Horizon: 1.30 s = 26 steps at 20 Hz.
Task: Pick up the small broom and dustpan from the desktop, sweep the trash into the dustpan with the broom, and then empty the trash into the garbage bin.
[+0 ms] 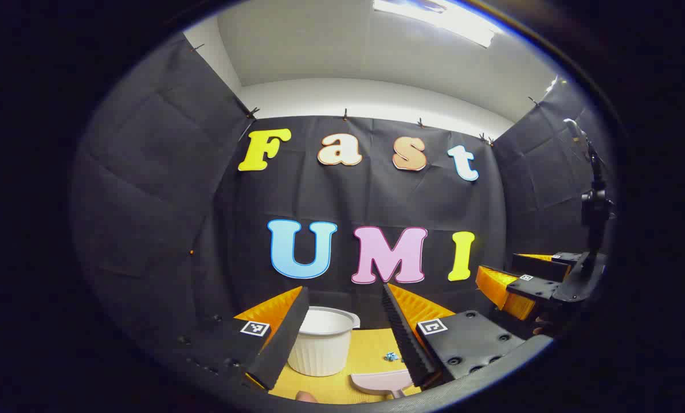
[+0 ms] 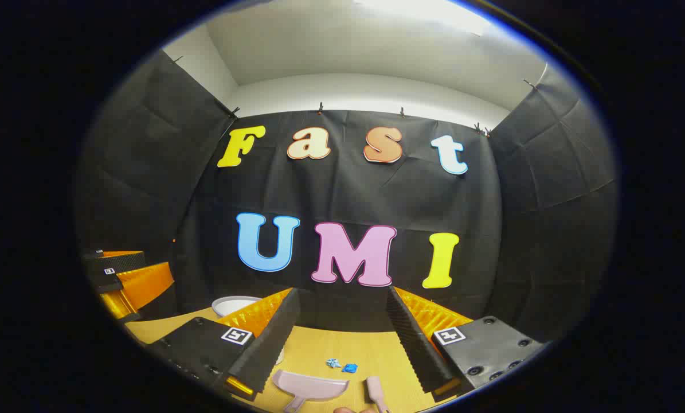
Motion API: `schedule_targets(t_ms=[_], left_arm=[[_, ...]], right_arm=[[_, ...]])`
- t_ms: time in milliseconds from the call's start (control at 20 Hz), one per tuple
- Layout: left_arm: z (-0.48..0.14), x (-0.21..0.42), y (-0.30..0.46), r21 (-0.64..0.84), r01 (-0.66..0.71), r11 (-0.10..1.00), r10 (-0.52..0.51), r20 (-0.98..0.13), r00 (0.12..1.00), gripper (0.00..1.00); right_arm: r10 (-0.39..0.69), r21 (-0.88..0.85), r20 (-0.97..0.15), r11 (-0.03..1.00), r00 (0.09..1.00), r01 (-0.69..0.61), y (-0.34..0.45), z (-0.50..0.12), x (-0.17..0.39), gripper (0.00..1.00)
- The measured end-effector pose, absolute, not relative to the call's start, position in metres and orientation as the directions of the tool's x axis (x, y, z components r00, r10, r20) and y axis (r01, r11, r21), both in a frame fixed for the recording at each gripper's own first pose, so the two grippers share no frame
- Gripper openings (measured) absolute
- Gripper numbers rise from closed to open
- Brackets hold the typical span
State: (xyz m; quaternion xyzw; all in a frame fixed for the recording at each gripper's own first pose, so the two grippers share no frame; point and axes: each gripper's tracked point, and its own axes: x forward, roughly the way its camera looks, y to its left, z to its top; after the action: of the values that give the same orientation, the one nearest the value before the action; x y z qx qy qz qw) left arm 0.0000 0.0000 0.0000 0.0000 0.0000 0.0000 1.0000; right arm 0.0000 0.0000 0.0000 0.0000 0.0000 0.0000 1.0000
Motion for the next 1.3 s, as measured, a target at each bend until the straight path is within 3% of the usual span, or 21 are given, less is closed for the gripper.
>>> schedule_targets(t_ms=[400, 900, 1150, 1300], left_arm=[[-0.014, 0.005, -0.014, 0.067, -0.043, 0.997, 0.046, -0.043, 0.998, 0.76], [-0.018, 0.013, -0.043, -0.027, 0.016, 1.000, -0.016, -0.021, 1.000, 0.76], [-0.004, 0.016, -0.017, -0.121, -0.083, 0.989, 0.092, 0.073, 0.993, 0.76], [-0.011, 0.027, -0.032, -0.134, -0.034, 0.990, 0.044, 0.068, 0.997, 0.76]], right_arm=[[-0.037, -0.008, 0.035, 0.999, 0.999, 0.038, -0.007, 0.005, -0.021, 0.98], [-0.069, -0.011, -0.016, 0.998, 0.997, 0.069, -0.026, -0.018, -0.018, 0.98], [-0.077, 0.011, -0.003, 0.997, 0.997, 0.077, -0.037, -0.022, -0.010, 0.98], [-0.074, 0.003, -0.020, 0.997, 0.997, 0.074, -0.043, -0.030, 0.001, 0.98]])
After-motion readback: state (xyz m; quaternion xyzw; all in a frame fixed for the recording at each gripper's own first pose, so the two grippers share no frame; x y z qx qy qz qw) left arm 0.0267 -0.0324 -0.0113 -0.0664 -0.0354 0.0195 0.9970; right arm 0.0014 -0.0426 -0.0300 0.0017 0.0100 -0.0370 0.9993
